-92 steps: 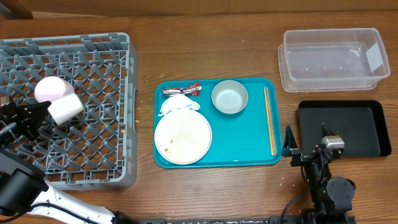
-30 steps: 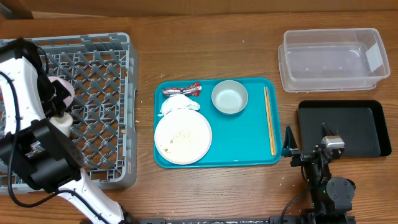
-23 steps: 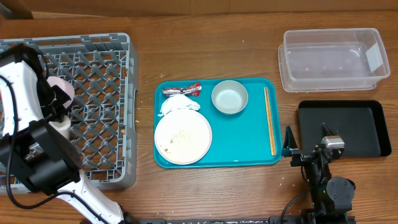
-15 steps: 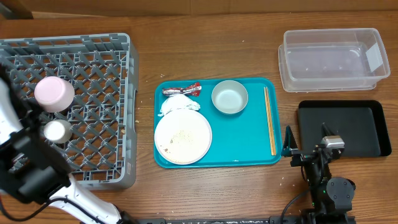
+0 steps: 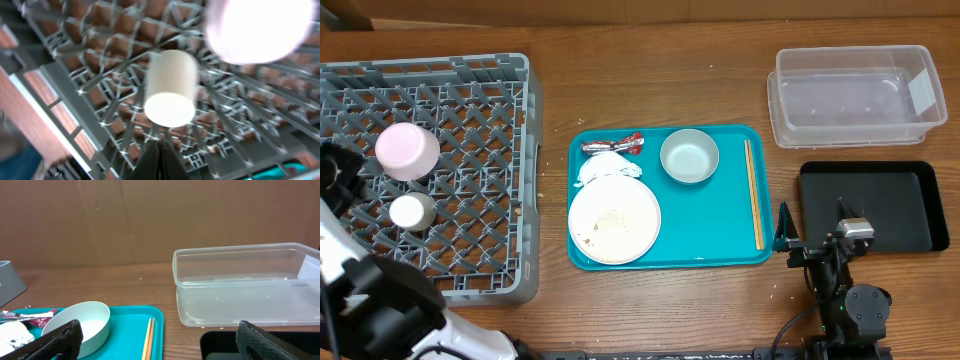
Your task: Sort waste into correct bins and load items into the dishwasher
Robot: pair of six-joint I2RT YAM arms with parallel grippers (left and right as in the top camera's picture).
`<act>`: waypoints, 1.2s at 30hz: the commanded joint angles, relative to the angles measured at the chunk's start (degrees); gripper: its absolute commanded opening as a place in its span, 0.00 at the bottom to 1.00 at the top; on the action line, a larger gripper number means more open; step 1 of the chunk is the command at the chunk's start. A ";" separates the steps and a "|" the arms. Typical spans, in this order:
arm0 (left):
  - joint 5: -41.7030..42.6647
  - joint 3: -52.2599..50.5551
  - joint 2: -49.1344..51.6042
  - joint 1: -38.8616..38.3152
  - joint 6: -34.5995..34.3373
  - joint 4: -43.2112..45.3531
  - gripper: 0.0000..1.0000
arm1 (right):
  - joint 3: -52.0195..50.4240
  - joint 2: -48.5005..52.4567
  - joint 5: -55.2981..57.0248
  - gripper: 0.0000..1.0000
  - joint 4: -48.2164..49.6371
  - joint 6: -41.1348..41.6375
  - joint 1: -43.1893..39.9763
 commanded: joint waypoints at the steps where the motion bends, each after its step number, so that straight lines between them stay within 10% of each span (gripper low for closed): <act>1: -2.71 0.48 -0.26 -3.37 1.57 0.02 0.04 | -0.59 -0.63 0.28 1.00 0.33 -0.42 -0.20; 36: -7.63 -5.90 10.56 -5.57 -2.03 6.34 0.04 | -0.59 -0.63 0.28 1.00 0.33 -0.42 -0.20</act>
